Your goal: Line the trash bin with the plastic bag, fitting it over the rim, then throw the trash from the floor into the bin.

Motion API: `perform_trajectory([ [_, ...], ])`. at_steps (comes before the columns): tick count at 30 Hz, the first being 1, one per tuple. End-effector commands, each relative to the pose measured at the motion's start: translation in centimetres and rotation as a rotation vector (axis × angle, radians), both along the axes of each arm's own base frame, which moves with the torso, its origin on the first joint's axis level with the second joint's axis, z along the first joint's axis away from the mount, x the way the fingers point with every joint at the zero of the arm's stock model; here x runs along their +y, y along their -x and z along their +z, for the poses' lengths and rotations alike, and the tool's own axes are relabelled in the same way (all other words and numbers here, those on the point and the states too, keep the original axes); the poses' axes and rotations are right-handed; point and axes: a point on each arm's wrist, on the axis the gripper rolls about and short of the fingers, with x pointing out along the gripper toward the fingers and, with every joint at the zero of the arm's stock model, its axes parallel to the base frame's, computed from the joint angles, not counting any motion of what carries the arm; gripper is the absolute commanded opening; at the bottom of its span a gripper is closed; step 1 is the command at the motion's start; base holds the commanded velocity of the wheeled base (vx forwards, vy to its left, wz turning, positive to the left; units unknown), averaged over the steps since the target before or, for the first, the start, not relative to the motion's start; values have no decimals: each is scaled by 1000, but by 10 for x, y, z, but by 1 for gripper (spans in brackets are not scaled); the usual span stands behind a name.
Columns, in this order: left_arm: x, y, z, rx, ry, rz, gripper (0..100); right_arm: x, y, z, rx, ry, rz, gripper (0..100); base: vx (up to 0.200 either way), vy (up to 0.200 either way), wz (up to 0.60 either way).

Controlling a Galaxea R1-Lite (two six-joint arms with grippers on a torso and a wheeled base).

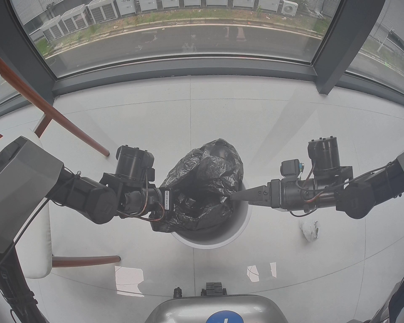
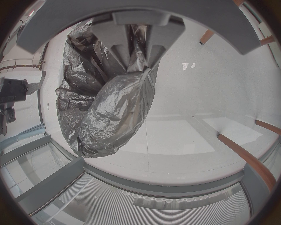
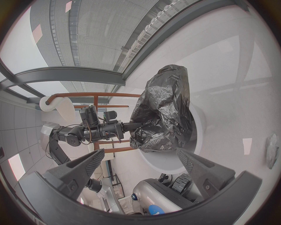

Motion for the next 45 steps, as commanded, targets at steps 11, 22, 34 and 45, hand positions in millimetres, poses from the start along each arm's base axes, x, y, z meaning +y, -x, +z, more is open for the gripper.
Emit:
perform_trajectory([
  [11, -1, -1, 2, -7, 4, -1, 0, 27, -26, -31, 40, 20, 30, 100, 0, 0, 0],
  [22, 3, 6, -7, -17, -2, -4, 0, 8, -52, -15, -36, 11, -70, 100, 0, 0, 0],
  [34, 2, 11, -6, -36, 12, -14, 0, -18, -75, -7, -58, 1, -146, 100, 0, 0, 0],
  [45, -2, 16, 4, -57, 27, -35, 0, -9, -86, -19, -45, -5, -130, 100, 0, 0, 0],
])
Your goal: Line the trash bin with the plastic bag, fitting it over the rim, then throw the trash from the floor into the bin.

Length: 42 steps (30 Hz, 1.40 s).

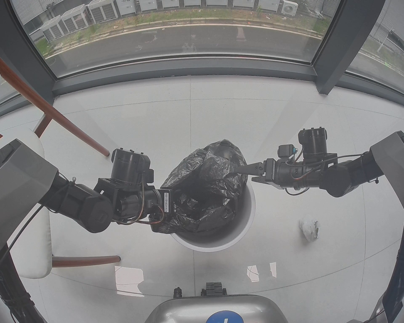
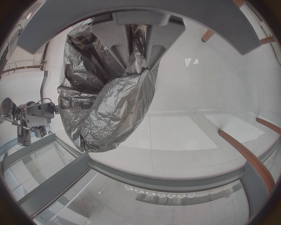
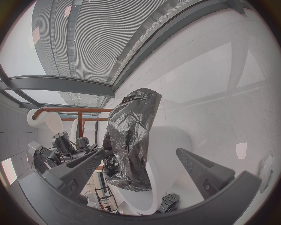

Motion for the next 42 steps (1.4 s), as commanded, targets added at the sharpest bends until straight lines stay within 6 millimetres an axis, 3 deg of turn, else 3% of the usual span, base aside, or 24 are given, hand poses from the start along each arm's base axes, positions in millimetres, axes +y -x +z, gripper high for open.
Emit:
perform_trajectory([
  [1, -3, 3, 2, -2, 2, -9, 0, 3, -7, -7, 8, 0, 2, 100, 0, 0, 0],
  [17, -9, 6, -12, 33, -21, -28, 0, 5, -11, 5, -29, -20, 2, 100, 0, 0, 0],
  [30, -11, -2, -25, 52, -33, -19, 0, 6, 7, 28, -9, -79, 42, 100, 0, 0, 0],
  [42, -10, -14, -25, -3, 0, 4, 0, 11, 29, 10, 68, -55, 88, 100, 0, 0, 0],
])
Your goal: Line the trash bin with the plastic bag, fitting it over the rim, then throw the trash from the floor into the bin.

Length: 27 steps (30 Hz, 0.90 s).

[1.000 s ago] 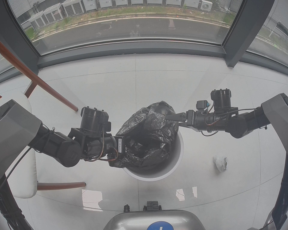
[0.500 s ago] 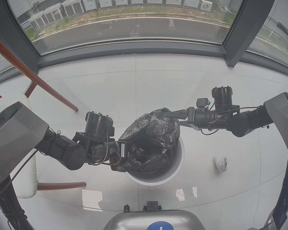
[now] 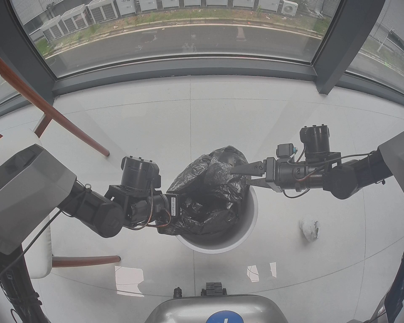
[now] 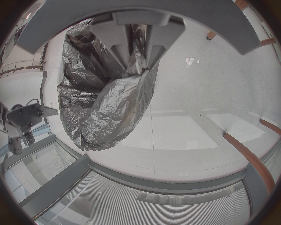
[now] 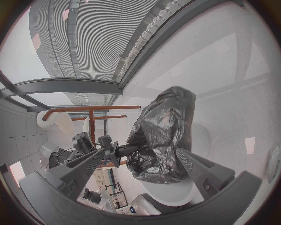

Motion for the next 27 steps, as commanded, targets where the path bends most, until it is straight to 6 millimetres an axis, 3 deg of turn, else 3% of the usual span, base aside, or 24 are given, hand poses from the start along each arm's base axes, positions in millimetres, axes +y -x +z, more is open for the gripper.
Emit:
perform_trajectory([
  [1, 1, -3, -2, 1, 1, 6, 0, 4, 9, -6, 23, 12, 19, 100, 0, 0, 0],
  [13, 4, -9, 7, -30, 11, 28, 0, 22, 33, -26, 30, 22, 79, 100, 0, 0, 0],
  [27, 2, -16, 20, -89, 13, 87, 0, 43, 42, -24, 21, 36, 52, 100, 0, 0, 0],
])
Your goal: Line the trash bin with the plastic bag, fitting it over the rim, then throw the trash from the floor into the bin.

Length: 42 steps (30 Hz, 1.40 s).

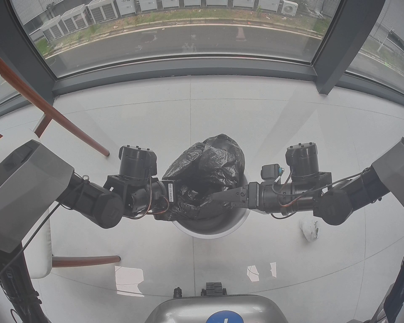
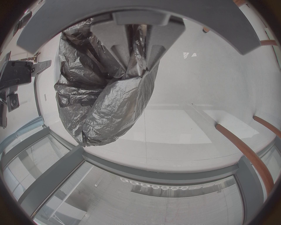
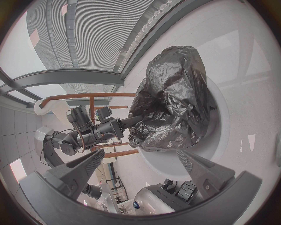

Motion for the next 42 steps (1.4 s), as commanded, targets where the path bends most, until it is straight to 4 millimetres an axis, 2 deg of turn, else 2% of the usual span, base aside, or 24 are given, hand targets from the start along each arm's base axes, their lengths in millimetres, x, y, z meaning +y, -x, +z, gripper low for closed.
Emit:
perform_trajectory([
  [1, -2, -1, 5, -16, 8, -1, 0, 6, 1, 1, -4, 5, 2, 100, 0, 0, 0],
  [7, -1, 4, 15, -38, 13, -5, 0, 8, -4, 5, 7, 64, -75, 100, 0, 0, 0],
  [15, -6, 8, 16, -35, 13, -20, 0, 17, -14, 36, 49, 177, -179, 100, 0, 0, 0],
  [18, -7, 9, 16, -35, 13, -23, 0, 22, -17, 40, 46, 174, -175, 100, 0, 0, 0],
  [25, -10, 9, 18, -46, 8, -13, 0, 37, -18, 25, 64, 204, -163, 100, 0, 0, 0],
  [39, -5, 5, 19, -56, -1, 21, 0, 39, -14, 23, 55, 236, -187, 100, 0, 0, 0],
  [42, -2, 3, 21, -63, 2, 28, 0, 39, -12, 18, 85, 265, -179, 100, 0, 0, 0],
])
